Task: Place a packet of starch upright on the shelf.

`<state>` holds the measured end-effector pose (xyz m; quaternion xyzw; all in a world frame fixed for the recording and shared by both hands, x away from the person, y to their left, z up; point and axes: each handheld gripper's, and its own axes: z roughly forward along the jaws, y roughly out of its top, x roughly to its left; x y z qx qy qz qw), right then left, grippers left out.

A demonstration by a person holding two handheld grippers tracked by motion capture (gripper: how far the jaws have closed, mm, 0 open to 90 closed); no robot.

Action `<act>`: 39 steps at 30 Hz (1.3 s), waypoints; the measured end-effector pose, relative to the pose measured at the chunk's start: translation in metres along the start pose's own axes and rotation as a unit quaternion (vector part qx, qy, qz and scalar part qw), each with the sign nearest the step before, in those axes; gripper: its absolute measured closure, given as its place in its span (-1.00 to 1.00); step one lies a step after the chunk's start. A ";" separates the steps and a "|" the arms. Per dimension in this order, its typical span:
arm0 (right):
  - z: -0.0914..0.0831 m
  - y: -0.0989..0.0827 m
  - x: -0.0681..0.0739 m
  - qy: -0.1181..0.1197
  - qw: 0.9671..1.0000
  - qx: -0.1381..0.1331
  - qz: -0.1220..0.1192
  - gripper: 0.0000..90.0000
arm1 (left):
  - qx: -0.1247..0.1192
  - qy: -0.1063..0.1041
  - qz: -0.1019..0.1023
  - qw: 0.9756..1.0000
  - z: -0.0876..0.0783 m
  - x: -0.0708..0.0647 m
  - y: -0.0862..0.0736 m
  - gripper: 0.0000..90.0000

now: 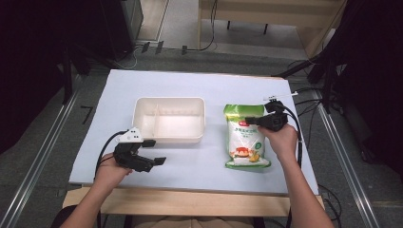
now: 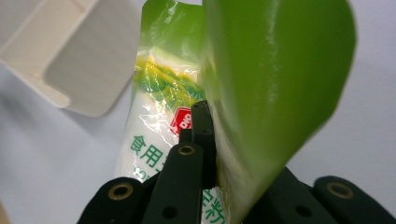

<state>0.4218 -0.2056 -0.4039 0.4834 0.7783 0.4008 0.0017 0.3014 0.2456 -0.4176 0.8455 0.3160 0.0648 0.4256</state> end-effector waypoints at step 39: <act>-0.056 0.028 0.053 0.050 0.995 -0.067 -0.060 1.00 | 0.002 0.006 -0.002 1.000 0.001 0.000 -0.001 -0.53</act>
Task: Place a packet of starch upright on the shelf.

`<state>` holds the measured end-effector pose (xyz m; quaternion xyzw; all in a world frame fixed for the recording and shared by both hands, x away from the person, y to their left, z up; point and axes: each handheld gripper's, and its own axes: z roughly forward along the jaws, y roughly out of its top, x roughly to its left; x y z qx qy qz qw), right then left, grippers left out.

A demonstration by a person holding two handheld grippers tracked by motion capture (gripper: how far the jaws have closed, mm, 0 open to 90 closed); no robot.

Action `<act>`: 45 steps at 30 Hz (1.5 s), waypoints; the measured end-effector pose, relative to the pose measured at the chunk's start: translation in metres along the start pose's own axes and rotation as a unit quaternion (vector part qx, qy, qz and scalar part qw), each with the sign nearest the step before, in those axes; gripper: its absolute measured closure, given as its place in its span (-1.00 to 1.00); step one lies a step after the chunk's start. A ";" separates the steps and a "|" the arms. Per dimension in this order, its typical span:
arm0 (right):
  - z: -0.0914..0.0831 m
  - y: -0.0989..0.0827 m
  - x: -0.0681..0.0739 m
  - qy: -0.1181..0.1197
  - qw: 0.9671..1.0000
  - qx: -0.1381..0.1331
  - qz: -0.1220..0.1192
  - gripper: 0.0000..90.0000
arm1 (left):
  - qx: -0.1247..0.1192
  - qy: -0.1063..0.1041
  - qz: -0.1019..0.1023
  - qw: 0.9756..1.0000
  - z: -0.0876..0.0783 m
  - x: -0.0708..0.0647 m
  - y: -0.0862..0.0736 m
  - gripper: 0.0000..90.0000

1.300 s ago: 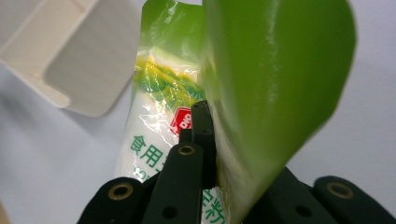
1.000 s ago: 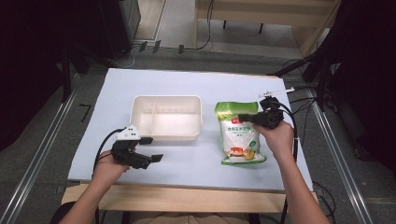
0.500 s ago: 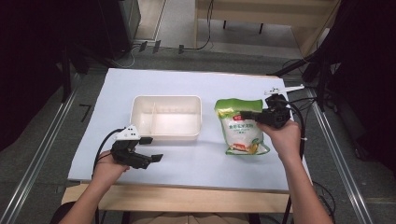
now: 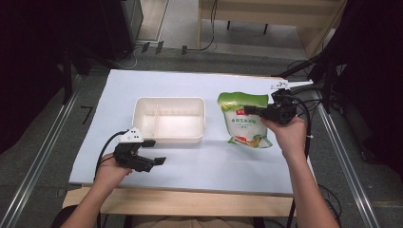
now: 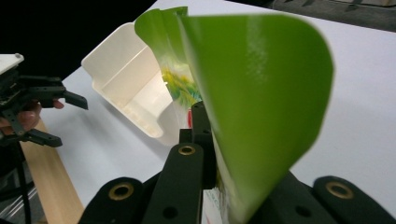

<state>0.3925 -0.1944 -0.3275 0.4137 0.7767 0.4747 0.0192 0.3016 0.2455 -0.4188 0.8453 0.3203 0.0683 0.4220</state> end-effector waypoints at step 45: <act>0.029 0.141 0.055 0.030 0.999 -0.017 -0.032 1.00 | -0.005 -0.005 -0.006 1.000 0.000 0.001 -0.001 -0.53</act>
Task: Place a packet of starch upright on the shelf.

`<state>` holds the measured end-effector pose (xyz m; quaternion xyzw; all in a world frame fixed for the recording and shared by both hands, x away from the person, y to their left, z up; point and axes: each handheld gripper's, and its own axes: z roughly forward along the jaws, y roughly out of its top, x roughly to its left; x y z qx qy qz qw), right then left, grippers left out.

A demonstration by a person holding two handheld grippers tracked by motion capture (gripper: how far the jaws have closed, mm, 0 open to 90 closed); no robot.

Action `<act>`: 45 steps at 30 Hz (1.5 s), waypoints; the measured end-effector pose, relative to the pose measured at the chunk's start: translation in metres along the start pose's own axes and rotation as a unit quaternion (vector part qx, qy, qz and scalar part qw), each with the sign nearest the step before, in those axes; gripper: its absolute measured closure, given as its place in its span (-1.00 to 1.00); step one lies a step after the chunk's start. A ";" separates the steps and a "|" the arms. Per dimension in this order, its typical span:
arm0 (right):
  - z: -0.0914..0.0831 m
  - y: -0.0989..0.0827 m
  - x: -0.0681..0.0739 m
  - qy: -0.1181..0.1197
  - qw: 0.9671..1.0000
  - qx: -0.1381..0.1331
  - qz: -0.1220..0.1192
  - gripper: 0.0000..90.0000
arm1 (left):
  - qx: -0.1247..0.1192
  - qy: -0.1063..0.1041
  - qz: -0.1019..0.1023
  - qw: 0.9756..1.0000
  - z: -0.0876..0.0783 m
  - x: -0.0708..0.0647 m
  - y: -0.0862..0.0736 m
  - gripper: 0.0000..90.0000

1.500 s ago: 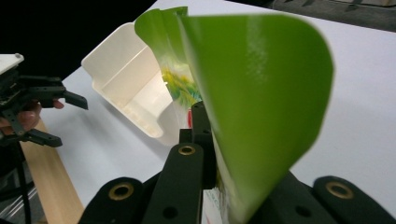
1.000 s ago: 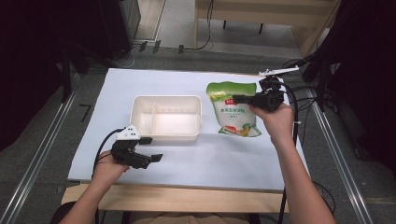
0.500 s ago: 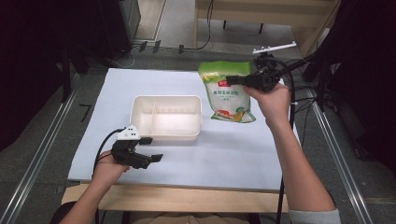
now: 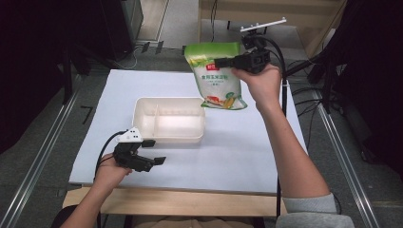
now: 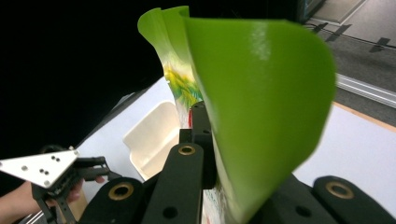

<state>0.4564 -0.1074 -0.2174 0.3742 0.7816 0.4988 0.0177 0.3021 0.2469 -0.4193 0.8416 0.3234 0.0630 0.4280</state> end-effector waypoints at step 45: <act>0.182 -0.021 0.025 0.009 0.995 0.097 -0.002 1.00 | 0.002 -0.014 0.001 1.000 0.001 -0.002 0.001 -0.53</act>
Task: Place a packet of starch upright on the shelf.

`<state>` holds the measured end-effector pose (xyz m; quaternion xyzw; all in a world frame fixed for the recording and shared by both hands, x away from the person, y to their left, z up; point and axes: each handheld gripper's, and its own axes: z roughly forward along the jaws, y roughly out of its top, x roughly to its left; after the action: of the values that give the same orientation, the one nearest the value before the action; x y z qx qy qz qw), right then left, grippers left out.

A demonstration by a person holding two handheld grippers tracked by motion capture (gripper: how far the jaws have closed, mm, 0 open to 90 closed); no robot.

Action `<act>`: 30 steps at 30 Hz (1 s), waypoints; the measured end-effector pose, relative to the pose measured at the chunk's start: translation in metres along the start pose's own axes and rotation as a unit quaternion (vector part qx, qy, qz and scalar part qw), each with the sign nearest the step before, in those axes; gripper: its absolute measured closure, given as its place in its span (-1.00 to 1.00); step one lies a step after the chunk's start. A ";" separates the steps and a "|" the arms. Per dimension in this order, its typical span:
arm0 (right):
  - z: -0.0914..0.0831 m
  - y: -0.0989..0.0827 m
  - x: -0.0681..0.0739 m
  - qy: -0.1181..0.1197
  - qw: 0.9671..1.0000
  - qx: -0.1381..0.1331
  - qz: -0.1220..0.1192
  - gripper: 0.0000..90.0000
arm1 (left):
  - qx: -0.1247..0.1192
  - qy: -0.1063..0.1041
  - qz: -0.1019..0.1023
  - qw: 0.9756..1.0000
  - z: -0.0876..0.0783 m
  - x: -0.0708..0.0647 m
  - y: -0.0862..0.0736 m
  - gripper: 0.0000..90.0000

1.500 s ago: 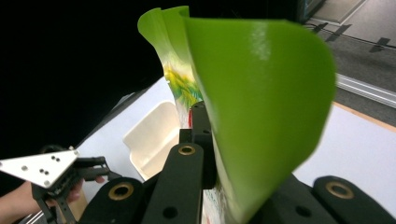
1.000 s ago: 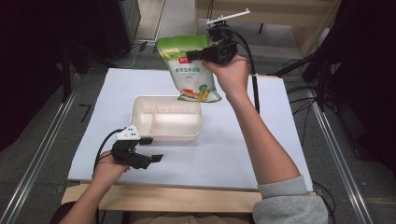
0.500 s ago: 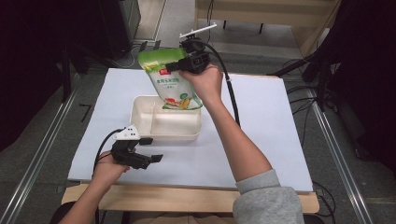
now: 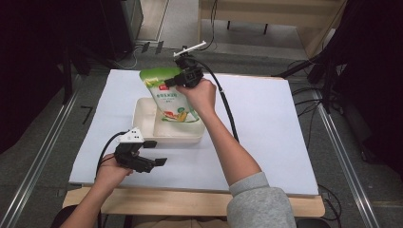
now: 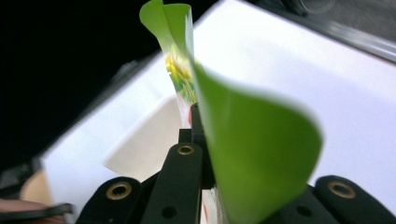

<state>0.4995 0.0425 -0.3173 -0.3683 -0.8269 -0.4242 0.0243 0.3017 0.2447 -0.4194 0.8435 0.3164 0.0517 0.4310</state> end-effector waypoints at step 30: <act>-0.008 -0.029 -0.037 -0.017 1.000 -0.004 0.005 0.65 | -0.002 -0.030 -0.008 1.000 0.004 -0.001 -0.001 -0.40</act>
<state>0.5062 0.0046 -0.3452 -0.3796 -0.8238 -0.4209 0.0104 0.3019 0.2416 -0.4222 0.8414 0.3094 0.0235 0.4424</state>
